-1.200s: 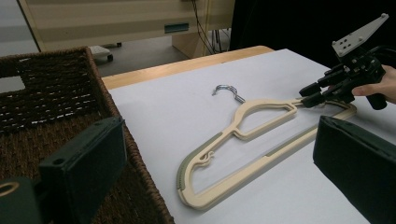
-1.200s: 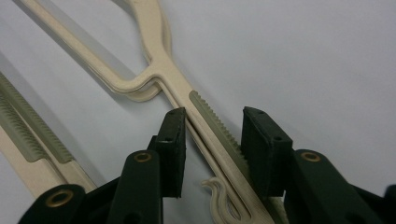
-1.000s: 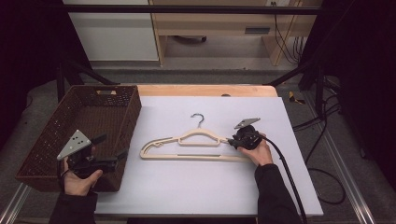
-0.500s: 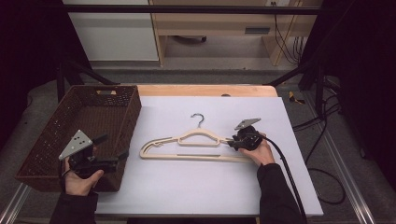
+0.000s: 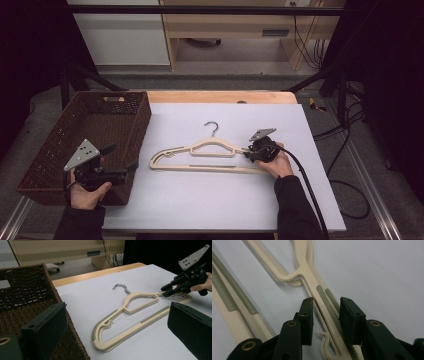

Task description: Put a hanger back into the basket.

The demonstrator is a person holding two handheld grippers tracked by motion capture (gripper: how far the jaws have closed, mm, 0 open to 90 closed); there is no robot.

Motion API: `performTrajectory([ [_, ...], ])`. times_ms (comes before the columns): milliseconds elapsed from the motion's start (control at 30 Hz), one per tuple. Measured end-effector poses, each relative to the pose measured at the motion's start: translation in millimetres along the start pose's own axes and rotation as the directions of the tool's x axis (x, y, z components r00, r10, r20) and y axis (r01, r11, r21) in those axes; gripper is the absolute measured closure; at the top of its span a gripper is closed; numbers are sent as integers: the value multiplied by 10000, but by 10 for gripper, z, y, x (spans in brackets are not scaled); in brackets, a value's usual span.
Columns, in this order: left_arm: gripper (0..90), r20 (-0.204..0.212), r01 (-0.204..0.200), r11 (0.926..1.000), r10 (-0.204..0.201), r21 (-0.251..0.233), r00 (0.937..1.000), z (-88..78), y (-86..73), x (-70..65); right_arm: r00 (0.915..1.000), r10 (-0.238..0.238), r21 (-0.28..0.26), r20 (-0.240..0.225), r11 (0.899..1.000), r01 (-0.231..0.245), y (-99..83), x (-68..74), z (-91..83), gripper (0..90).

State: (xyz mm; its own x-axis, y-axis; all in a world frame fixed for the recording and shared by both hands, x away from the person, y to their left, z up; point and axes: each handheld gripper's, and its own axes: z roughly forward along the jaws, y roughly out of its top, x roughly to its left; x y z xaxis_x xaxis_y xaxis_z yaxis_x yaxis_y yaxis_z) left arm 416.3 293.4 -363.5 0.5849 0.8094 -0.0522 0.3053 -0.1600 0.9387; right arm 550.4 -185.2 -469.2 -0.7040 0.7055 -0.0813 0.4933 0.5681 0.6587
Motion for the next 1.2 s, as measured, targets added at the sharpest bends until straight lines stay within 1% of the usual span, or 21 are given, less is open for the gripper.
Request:
performTrajectory([
  [33, 28, 0, 4, 10000, -4, 2, 10000, 1, -1, 0, 9999, -130, 115, 12, 9998, 130, 4, -3, -5, 657],
  [133, 28, 8, -13, 10000, 13, 7, 10000, 3, -1, -4, 10000, -38, 68, 9, 10000, 38, 10, 11, -2, 689],
  [167, 28, 6, -17, 10000, 17, 3, 10000, 3, -1, -5, 9997, -235, -15, -31, 9997, 235, 2, 0, -5, 695],
  [200, 28, 3, -18, 10000, 18, 1, 10000, 4, -1, -5, 9999, -151, -40, -71, 9999, 151, 0, 7, -9, 705],
  [233, 28, -2, -12, 10000, 12, 5, 10000, 4, -2, -4, 9990, -417, -99, -136, 9991, 416, -9, -11, -12, 722],
  [267, 28, -10, -12, 10000, 12, 11, 10000, 4, -3, -2, 9992, -345, -91, -216, 9994, 343, -10, -8, -20, 754],
  [300, 28, -14, -12, 10000, 12, 15, 10000, 4, -3, -1, 9992, -345, -91, -216, 9994, 343, -10, -8, -20, 754],
  [333, 28, -14, -4, 10000, 4, 11, 10000, 2, -3, 0, 9981, -558, -222, -246, 9982, 552, -13, -21, -17, 756],
  [400, 28, -23, 0, 10000, 0, -2, 10000, -2, -1, -1, 9991, -398, -140, -162, 9991, 396, -7, -10, -30, 758],
  [667, 28, -27, -16, 10000, 16, 10, 10000, 0, -2, 1, 9985, -485, -197, -261, 9987, 480, -9, -16, -53, 771],
  [700, 28, -23, -17, 10000, 17, 9, 10000, 1, -3, 0, 9984, -505, -296, -259, 9983, 498, -10, -21, -64, 779],
  [733, 28, -20, -14, 10000, 14, 3, 10000, 1, -2, -1, 9997, -154, -290, -164, 9995, 149, -8, -20, -87, 795],
  [800, 28, -21, -16, 10000, 16, 6, 10000, 0, -1, -2, 9996, -229, -252, -175, 9994, 224, -16, -36, -98, 798],
  [867, 29, -13, -20, 10000, 20, 4, 10000, 1, -1, -4, 9991, -62, -127, -422, 9999, 57, -22, -13, -124, 798],
  [933, 29, -16, -58, 10000, 59, 51, 10000, 4, -2, -3, 9988, -152, -111, -471, 9998, 146, -30, -7, -132, 798],
  [967, 29, -11, -61, 10000, 61, 65, 10000, 6, -3, -4, 9990, -13, -84, -449, 10000, 10, -35, 10, -140, 798],
  [1033, 29, 1, -70, 10000, 70, 68, 10000, 8, -2, -8, 9980, 65, -22, -625, 10000, -66, -47, 29, -166, 798],
  [1067, 29, 4, -72, 9999, 72, 70, 10000, 9, -2, -10, 9977, 238, 79, -629, 9997, -233, -45, 51, -178, 797],
  [1100, 29, 5, -73, 9999, 73, 69, 10000, 11, -3, -10, 9979, 235, 86, -610, 9997, -230, -45, 67, -183, 797],
  [1133, 29, 5, -69, 9999, 69, 74, 10000, 13, -4, -10, 9970, 390, 253, -676, 9990, -373, -40, 109, -185, 796],
  [1200, 29, 1, -48, 10000, 48, 74, 10000, 18, -7, -10, 9964, 503, 381, -682, 9981, -478, -37, 132, -178, 795],
])
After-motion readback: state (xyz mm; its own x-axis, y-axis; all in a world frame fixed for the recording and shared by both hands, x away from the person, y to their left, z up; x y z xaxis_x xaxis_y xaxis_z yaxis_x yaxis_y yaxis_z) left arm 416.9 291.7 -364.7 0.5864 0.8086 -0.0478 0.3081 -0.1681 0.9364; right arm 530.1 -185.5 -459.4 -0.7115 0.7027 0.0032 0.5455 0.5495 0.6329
